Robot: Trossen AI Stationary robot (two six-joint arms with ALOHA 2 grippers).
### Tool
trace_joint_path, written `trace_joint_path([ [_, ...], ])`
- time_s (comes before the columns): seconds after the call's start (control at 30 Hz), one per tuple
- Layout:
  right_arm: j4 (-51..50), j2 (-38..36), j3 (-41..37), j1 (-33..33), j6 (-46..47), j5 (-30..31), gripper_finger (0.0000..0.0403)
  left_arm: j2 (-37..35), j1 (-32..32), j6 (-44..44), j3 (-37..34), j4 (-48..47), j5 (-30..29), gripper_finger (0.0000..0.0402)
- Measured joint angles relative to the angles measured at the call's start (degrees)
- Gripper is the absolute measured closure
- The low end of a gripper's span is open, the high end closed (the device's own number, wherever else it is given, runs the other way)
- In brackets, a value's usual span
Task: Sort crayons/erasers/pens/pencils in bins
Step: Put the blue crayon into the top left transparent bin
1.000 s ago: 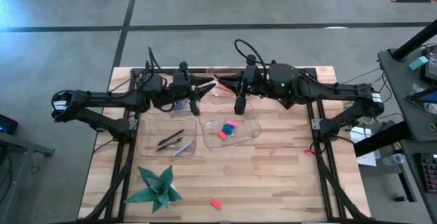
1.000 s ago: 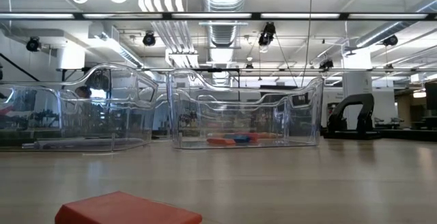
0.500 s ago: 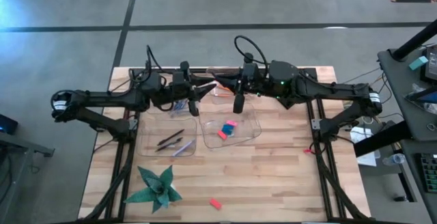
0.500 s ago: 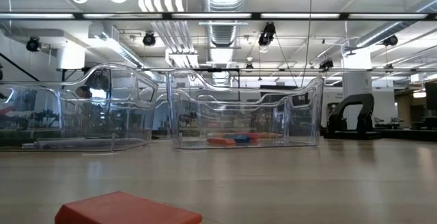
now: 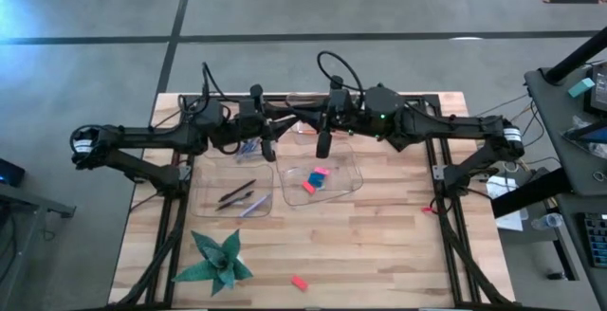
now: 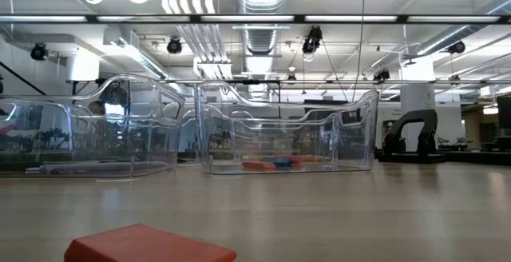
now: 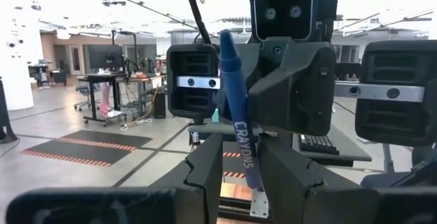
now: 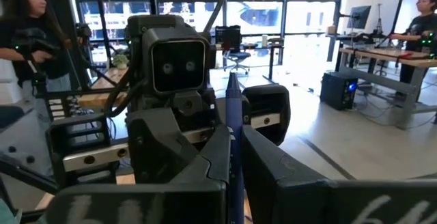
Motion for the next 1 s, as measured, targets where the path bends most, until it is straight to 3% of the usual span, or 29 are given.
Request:
trace_joint_path([
  [0.4,0.4,0.0,0.0,0.0,0.1,0.0,0.039,1.6,0.0,0.0,0.0,2.4,0.8,0.0323],
  [0.7,-0.5,-0.2,0.0,0.0,-0.2,-0.2,0.039,1.7,0.0,-0.5,0.0,2.9,1.6,0.0388],
  [1.0,-0.5,-0.2,0.0,0.0,0.0,-0.3,0.0373,1.6,0.0,-0.2,0.0,2.9,3.0,0.0386],
])
